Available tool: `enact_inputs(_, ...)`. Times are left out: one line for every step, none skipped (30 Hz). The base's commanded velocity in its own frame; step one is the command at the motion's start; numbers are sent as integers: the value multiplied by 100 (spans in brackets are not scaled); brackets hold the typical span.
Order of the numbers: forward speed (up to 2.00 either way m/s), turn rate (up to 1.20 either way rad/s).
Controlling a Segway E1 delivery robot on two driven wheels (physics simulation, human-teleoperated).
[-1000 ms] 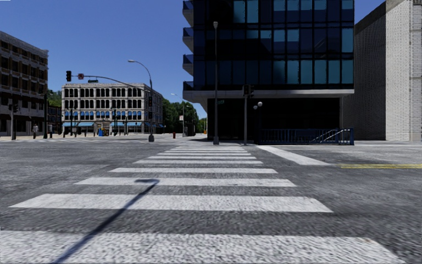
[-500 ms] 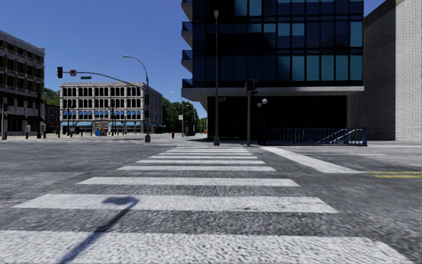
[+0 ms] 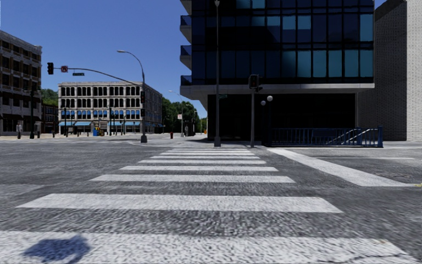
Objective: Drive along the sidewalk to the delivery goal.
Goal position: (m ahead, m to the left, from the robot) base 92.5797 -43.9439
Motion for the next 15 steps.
enact_inputs(200,17)
enact_inputs(200,17)
enact_inputs(200,17)
enact_inputs(200,18)
enact_inputs(200,18)
enact_inputs(200,18)
enact_inputs(200,18)
enact_inputs(200,18)
enact_inputs(200,18)
enact_inputs(200,18)
enact_inputs(200,18)
enact_inputs(200,18)
enact_inputs(200,18)
enact_inputs(200,18)
enact_inputs(200,18)
